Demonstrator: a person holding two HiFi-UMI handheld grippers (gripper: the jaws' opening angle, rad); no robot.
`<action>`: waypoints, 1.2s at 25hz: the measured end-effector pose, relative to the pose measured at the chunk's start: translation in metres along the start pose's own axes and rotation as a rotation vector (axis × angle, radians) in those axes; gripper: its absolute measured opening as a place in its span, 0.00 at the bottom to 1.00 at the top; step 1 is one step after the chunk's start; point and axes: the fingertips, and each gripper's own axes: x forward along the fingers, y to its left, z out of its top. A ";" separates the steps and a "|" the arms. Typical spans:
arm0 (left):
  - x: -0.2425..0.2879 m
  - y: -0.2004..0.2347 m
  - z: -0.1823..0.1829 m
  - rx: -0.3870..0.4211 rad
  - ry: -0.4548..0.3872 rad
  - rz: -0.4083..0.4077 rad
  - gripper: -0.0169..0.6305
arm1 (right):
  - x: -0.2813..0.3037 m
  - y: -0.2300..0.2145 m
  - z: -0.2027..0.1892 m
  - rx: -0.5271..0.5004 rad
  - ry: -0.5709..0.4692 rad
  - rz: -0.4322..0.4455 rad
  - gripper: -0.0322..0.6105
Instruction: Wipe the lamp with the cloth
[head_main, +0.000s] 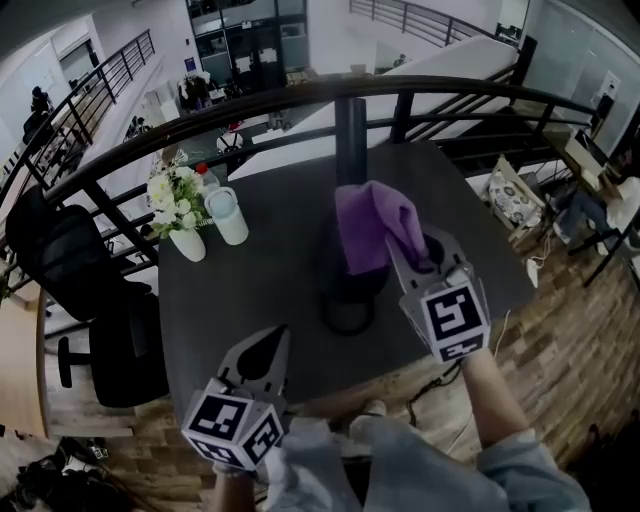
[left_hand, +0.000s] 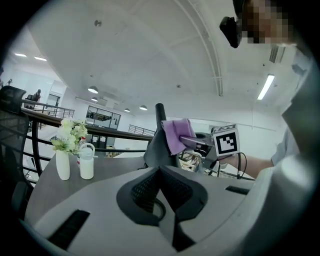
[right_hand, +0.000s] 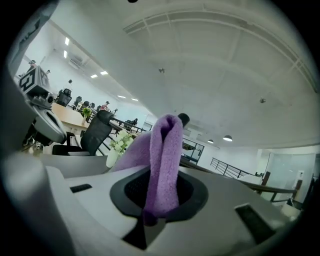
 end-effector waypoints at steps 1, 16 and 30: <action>0.002 -0.002 0.001 0.003 0.001 -0.002 0.04 | -0.004 0.003 -0.008 0.010 0.015 0.005 0.13; 0.017 -0.011 -0.004 -0.006 0.028 -0.023 0.04 | -0.030 -0.038 -0.114 0.107 0.230 -0.118 0.13; 0.004 0.000 -0.006 0.002 0.041 0.006 0.04 | -0.019 0.008 -0.097 0.222 0.202 -0.039 0.13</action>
